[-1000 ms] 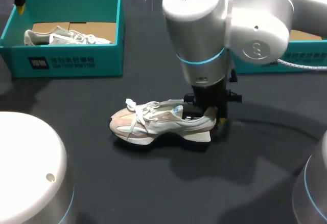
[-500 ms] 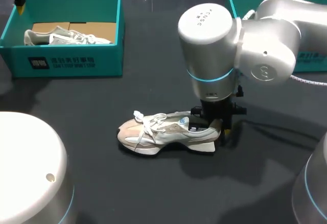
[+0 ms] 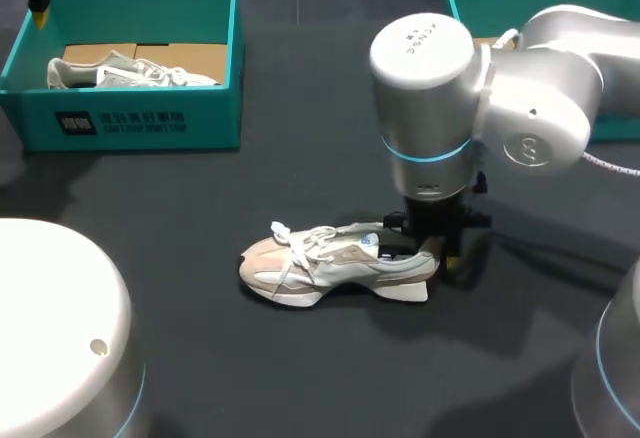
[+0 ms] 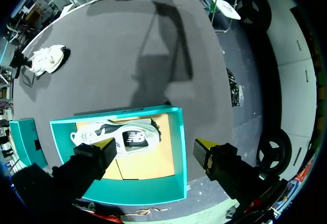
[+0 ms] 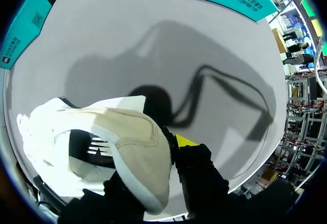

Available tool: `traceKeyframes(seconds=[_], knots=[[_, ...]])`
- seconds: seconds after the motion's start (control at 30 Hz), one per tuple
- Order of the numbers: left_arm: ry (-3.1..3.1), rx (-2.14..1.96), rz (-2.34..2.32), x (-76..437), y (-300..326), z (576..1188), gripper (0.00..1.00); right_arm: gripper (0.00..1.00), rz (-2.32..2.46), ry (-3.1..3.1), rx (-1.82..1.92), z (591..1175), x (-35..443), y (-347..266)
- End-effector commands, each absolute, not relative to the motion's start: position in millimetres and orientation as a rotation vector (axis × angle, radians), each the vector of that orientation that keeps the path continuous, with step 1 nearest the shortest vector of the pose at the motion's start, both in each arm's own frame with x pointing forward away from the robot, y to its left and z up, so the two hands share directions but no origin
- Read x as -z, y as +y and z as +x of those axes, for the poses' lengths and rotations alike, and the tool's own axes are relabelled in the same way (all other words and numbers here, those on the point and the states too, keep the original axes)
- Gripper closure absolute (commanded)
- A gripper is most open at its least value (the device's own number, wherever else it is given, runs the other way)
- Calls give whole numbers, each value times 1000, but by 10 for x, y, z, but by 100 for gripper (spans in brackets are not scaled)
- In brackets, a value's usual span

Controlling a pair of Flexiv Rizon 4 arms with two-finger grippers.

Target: Take the shoe out of the shoebox, open the shoe tongue, remove and reinsert the insole, then place the shoe into the shoebox

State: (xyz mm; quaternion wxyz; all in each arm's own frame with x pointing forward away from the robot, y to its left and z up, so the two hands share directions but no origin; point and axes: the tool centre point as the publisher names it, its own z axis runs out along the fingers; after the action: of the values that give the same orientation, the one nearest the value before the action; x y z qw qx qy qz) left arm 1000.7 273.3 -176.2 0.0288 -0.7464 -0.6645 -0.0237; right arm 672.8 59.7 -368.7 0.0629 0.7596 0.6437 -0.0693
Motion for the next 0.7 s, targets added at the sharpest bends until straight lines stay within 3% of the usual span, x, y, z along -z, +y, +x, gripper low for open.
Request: traceKeyframes(seconds=[0.03, 0.1, 0.13, 0.17, 0.23, 0.27, 0.3, 0.7], knots=[[-2049, 76, -2304, 1761, 2736, 10005, 0, 100, 2319, 1971, 175, 6724, 3796, 548], [-2049, 76, -2304, 1761, 2736, 10005, 0, 98, 2328, 1981, 176, 6718, 3821, 552], [-2049, 76, -2304, 1761, 2736, 10005, 0, 89, 2330, 1988, 167, 6716, 3829, 553], [-2049, 76, -2304, 1761, 2736, 10005, 0, 71, 2331, 1990, 161, 6714, 3832, 554], [-2049, 76, -2304, 1761, 2736, 10005, 0, 51, 2335, 1994, 156, 6711, 3837, 555], [-2049, 76, -2304, 1761, 2736, 10005, 0, 21, 2336, 1996, 150, 6710, 3839, 555], [-2049, 76, -2304, 1761, 2736, 10005, 0, 2, 2336, 1997, 148, 6709, 3837, 556], [-2049, 76, -2304, 1761, 2736, 10005, 0, 0, 2282, 2106, 2, 6708, 3112, 656]])
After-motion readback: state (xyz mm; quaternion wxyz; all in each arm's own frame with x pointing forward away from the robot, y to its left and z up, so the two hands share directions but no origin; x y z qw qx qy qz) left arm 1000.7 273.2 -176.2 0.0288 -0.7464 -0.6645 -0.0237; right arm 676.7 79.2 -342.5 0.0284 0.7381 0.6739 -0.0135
